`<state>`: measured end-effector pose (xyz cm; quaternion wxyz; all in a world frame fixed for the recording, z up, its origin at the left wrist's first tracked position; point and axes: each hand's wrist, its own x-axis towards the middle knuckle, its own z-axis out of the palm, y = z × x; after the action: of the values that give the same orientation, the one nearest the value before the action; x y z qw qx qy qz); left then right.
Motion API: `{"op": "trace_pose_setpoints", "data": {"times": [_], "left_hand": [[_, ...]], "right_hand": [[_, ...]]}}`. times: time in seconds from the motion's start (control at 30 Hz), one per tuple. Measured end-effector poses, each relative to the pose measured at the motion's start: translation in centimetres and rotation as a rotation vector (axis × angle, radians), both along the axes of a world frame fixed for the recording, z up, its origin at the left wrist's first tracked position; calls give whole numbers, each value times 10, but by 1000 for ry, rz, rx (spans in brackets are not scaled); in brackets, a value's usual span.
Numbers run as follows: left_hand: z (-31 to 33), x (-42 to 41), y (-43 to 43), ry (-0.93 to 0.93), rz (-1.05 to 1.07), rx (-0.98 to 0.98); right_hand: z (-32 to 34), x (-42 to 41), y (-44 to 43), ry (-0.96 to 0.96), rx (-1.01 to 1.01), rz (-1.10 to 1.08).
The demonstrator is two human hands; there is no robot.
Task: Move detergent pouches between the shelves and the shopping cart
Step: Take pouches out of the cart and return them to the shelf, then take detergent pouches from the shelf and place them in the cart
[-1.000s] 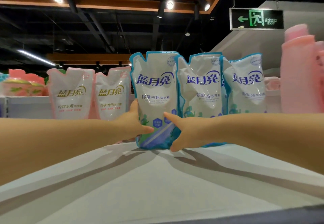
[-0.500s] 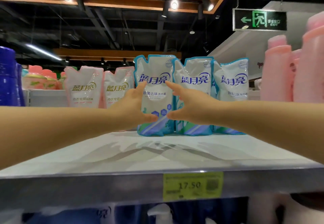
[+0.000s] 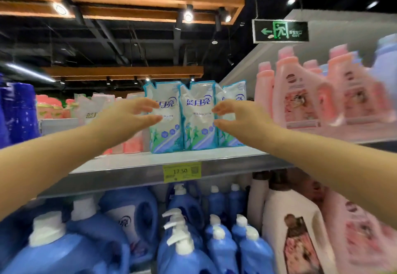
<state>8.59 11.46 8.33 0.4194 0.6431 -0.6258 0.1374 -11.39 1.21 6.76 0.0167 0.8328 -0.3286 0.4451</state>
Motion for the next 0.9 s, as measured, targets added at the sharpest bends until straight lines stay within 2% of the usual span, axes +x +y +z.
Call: {"op": "trace_pose_setpoints", "data": {"times": [0.13,0.3,0.43,0.63,0.8,0.9], "left_hand": [[-18,-28,56,-38,-83,-100],[-56,-61,131,39,-229,-135],[-77,-94,191,163,-283,-134],[-97,-151,264,159,-267,-160],[-123,-226,297,272,-338,-180],[-150,-298,313,301,-394,-135]], "right_hand": [[-10,-40,73,-54,-62,-53],[-37,-63,171,-181,-73,-17],[-62,-86,240,-263,-1,-13],[-97,-147,323,-408,110,-18],[-125,-211,385,-500,96,-96],[-152,-266,423,-499,147,-189]]}}
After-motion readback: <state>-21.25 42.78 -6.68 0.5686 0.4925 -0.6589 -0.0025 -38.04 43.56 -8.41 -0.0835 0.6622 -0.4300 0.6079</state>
